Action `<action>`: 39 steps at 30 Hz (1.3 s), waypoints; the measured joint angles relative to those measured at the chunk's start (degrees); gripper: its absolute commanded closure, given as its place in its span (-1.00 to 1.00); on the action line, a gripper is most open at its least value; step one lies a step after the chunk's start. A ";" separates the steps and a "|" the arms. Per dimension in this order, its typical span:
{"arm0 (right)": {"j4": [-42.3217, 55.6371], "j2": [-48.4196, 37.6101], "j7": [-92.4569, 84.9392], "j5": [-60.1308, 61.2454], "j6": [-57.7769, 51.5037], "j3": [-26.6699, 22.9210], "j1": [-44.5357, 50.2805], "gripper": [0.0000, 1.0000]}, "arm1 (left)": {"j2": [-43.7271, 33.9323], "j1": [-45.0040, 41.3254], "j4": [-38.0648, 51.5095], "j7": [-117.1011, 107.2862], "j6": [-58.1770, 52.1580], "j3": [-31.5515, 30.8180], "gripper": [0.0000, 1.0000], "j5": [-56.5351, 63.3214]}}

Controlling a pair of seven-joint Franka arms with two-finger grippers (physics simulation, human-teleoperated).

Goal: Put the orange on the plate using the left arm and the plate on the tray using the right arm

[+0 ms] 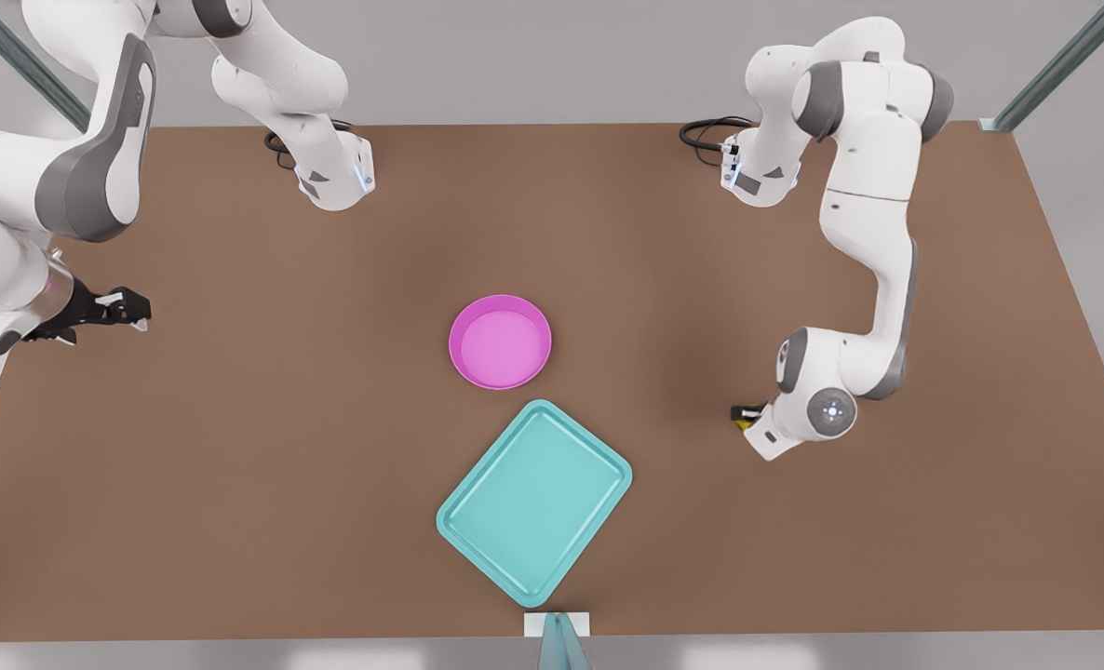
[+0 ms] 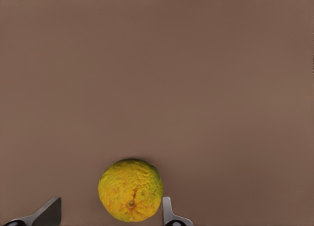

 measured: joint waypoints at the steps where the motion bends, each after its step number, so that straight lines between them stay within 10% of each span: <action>1: 0.00 0.05 -0.14 0.00 0.02 -0.03 -0.01 -1.00 | 0.19 -0.07 -0.08 0.05 1.46 0.00 -1.00 -0.03; 15: -0.09 0.20 -1.43 0.08 0.12 -0.08 -0.04 -1.00 | 1.60 -0.63 -5.05 0.56 9.45 0.00 -1.00 0.26; 17: -0.09 0.19 -1.55 0.09 0.13 -0.08 -0.04 -1.00 | 1.73 -0.63 -5.07 0.55 9.71 0.00 -0.27 0.32; 20: -0.09 0.35 -1.70 0.09 0.13 -0.08 -0.04 -1.00 | 1.74 -0.66 -5.08 0.12 10.00 -0.01 -0.09 0.81; 39: -0.18 0.67 -2.27 0.09 0.13 -0.11 -0.02 -1.00 | 7.14 -31.66 17.18 -25.77 -8.32 -15.79 -0.12 0.54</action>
